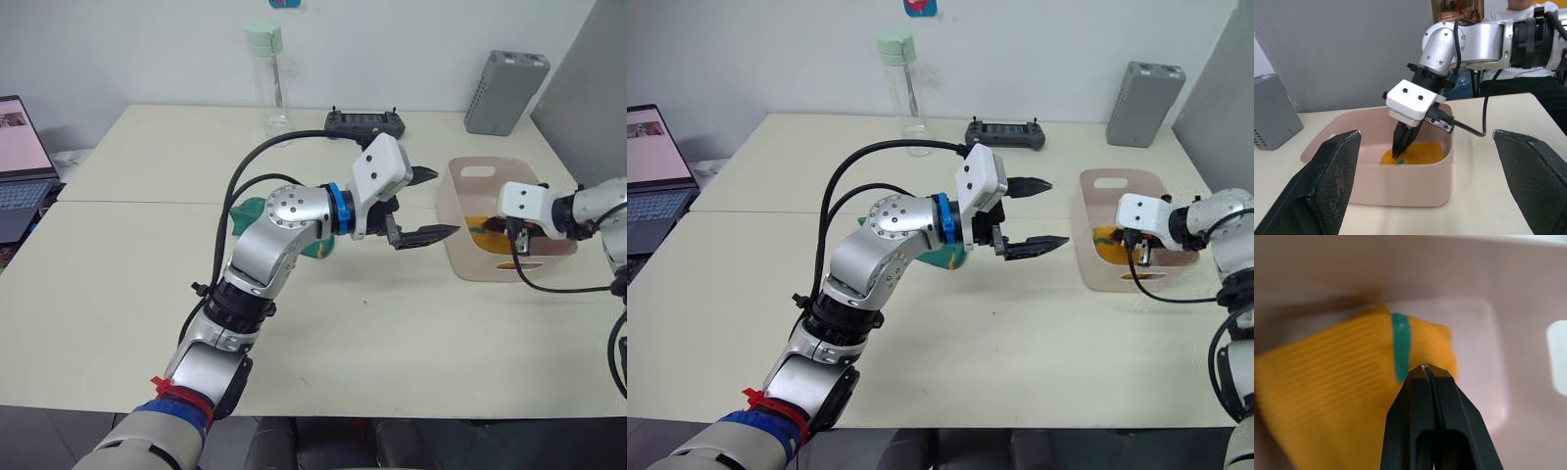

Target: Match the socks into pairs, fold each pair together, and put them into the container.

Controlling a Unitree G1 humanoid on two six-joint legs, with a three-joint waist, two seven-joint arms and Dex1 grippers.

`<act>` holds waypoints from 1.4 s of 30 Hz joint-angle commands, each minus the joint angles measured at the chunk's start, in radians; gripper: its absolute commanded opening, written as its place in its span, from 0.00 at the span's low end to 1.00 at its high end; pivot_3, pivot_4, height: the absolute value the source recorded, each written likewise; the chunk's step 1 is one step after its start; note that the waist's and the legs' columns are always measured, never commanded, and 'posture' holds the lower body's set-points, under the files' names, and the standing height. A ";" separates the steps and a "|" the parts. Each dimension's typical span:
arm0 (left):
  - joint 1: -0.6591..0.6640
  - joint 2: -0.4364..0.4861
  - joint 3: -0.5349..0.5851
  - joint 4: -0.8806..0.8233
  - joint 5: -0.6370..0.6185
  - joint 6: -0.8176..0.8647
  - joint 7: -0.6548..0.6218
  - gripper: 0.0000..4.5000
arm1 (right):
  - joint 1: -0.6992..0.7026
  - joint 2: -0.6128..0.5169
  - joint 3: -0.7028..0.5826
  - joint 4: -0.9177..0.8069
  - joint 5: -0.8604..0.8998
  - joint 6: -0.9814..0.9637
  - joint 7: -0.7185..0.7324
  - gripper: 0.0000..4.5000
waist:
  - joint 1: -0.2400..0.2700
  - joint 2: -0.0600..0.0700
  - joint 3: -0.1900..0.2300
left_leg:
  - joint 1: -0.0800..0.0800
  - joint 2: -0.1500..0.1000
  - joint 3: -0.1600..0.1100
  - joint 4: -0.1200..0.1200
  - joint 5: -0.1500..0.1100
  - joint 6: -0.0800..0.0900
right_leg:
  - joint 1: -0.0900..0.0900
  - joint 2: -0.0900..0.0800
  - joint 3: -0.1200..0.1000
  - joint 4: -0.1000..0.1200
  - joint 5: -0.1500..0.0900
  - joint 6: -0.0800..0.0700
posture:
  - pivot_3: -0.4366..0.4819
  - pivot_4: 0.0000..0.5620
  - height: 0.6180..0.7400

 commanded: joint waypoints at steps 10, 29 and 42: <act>0.085 0.121 0.121 -0.116 -0.032 0.021 0.009 1.00 | -0.023 -0.055 -0.245 -0.349 0.214 0.200 -0.032 0.14 | -0.006 0.001 0.001 | 0.000 0.001 0.000 -0.002 0.000 0.000 | 0.000 0.000 0.000 0.000 0.000 0.000 | 0.48 0.27 1.00; 1.039 0.214 0.543 -0.362 0.013 -0.183 0.287 1.00 | 0.910 0.534 -0.207 -1.337 0.365 0.671 -0.646 0.99 | 0.017 -0.003 -0.002 | 0.000 0.003 0.001 0.000 0.000 0.000 | 0.000 -0.002 0.000 0.000 -0.005 -0.004 | 0.48 0.27 1.00; 0.853 0.193 0.331 -0.304 0.094 -0.180 0.316 1.00 | 0.850 0.463 -0.161 -1.423 0.479 0.849 -0.546 0.99 | 0.016 -0.009 -0.006 | 0.000 0.002 0.005 0.000 -0.003 -0.005 | -0.008 -0.003 0.003 -0.002 -0.004 -0.006 | 0.48 0.27 1.00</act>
